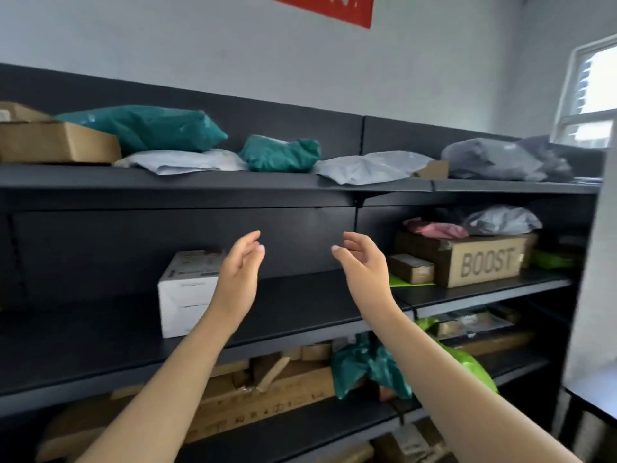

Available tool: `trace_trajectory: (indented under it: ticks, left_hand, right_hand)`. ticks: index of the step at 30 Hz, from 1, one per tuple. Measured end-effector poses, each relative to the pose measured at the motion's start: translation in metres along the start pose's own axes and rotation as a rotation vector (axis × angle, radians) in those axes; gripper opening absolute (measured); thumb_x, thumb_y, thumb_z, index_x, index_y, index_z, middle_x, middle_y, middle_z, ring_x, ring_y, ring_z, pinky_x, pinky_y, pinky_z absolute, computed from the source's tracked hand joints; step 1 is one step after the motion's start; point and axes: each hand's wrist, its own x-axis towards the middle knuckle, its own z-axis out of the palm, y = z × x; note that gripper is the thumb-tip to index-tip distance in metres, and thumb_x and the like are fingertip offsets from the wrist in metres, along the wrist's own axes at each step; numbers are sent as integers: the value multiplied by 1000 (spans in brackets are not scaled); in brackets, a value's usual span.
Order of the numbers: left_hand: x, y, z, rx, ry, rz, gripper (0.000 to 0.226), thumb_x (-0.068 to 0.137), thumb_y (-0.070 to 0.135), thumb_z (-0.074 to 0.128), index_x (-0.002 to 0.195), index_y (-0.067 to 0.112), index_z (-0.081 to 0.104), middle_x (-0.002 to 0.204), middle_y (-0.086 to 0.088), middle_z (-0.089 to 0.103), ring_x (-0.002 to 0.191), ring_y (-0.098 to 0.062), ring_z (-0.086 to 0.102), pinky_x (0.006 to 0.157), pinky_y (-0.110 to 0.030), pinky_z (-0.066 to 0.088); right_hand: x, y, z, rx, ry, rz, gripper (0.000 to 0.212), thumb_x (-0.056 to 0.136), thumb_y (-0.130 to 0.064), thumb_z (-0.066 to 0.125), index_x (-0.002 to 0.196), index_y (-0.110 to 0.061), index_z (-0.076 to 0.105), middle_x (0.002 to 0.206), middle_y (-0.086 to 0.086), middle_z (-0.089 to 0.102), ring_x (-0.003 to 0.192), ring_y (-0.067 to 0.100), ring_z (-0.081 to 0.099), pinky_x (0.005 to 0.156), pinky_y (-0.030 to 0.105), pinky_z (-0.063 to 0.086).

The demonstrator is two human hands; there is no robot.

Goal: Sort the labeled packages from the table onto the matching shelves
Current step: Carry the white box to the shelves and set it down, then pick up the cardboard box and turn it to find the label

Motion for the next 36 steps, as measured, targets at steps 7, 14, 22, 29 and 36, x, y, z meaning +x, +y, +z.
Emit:
trace_trajectory:
  ticks: [7, 14, 22, 29, 36]
  left_hand:
    - [-41, 41, 170, -184, -258, 59, 37, 101, 22, 39, 138, 20, 47, 132, 5, 50, 121, -7, 46, 94, -20, 34]
    - [-66, 68, 333, -377, -587, 75, 34, 101, 24, 41, 134, 19, 47, 130, -2, 53, 126, -17, 47, 102, -28, 32]
    - [-61, 95, 477, -566, -869, 135, 32, 101, 18, 40, 132, 15, 48, 115, 4, 60, 97, 14, 57, 94, -10, 43]
    - [-44, 108, 543, -679, -1045, 154, 35, 92, 41, 44, 124, 28, 48, 123, 1, 57, 119, -18, 51, 105, -38, 39]
    - [-42, 110, 582, -785, -1099, 82, 44, 73, 60, 46, 111, 41, 53, 129, -3, 57, 125, -20, 50, 111, -42, 35]
  right_hand:
    - [-23, -10, -168, -136, 228, -38, 35, 82, -25, 70, 116, -20, 60, 109, 0, 62, 102, 17, 60, 92, 33, 49]
    - [-42, -19, -344, -293, 623, -38, 32, 87, -16, 67, 118, -13, 60, 99, -4, 61, 87, 9, 58, 84, 24, 46]
    - [-38, -32, -432, -411, 935, -70, 27, 90, -12, 61, 117, -15, 57, 117, 5, 61, 93, 9, 58, 82, 24, 51]
    - [-21, -34, -460, -535, 1073, -113, 25, 91, -14, 59, 114, -22, 55, 120, 4, 60, 91, -1, 56, 62, 2, 45]
    - [-4, -23, -480, -577, 1096, -111, 27, 91, -15, 59, 116, -23, 55, 120, 4, 61, 97, 6, 58, 69, 10, 46]
